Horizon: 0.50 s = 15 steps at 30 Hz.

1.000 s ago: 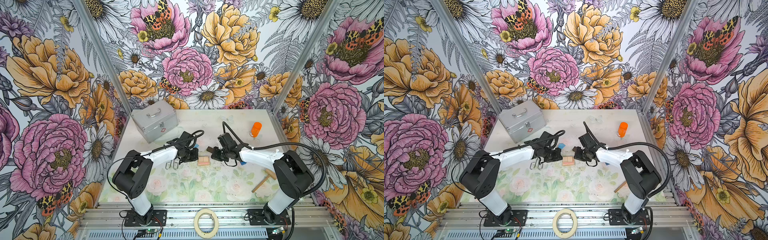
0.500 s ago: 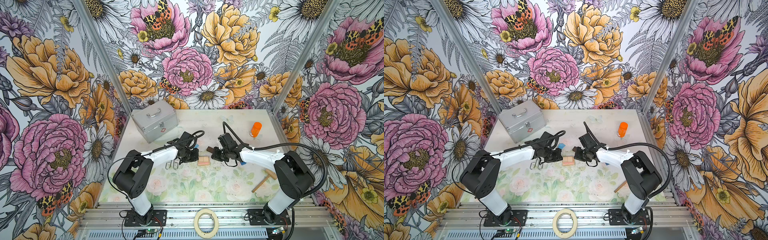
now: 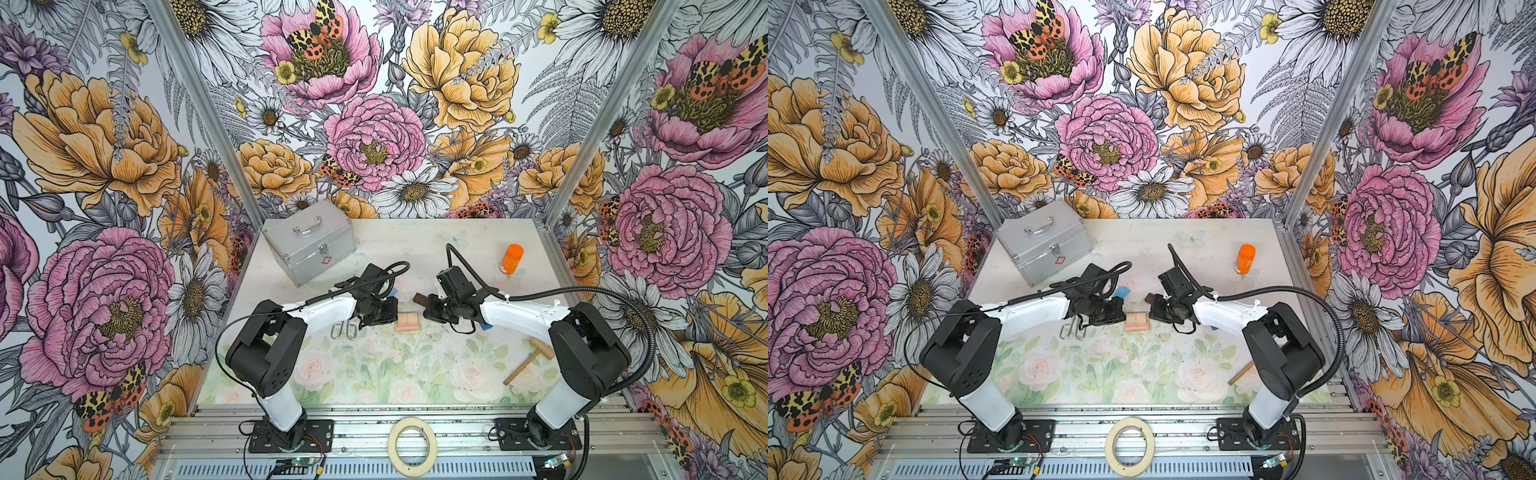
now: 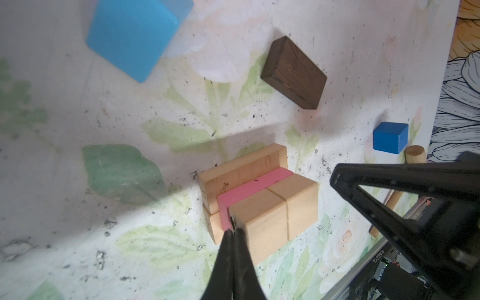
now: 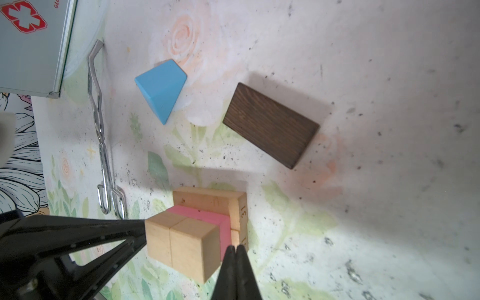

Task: Build the wood block tower

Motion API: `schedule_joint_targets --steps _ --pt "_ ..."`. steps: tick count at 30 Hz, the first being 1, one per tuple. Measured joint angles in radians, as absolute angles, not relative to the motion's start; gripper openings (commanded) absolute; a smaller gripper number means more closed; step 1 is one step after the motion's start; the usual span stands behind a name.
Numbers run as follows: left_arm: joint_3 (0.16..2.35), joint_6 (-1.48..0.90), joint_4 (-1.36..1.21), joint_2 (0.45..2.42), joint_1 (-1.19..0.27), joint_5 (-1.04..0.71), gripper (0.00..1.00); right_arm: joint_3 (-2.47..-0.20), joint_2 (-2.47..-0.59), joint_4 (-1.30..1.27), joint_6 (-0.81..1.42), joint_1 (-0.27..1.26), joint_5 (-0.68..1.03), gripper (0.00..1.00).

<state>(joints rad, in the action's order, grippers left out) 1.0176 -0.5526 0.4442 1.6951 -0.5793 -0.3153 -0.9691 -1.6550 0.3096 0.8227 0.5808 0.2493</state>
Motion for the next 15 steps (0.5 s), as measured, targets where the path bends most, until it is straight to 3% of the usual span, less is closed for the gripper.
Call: schedule_joint_targets --steps 7,15 --pt "1.016 -0.551 0.448 1.663 -0.524 -0.314 0.0 -0.97 -1.617 0.34 0.822 0.581 0.205 0.01" --pt "1.029 -0.513 0.508 1.55 -0.42 -0.303 0.0 -1.053 -1.613 0.487 0.845 0.584 0.07 0.59"
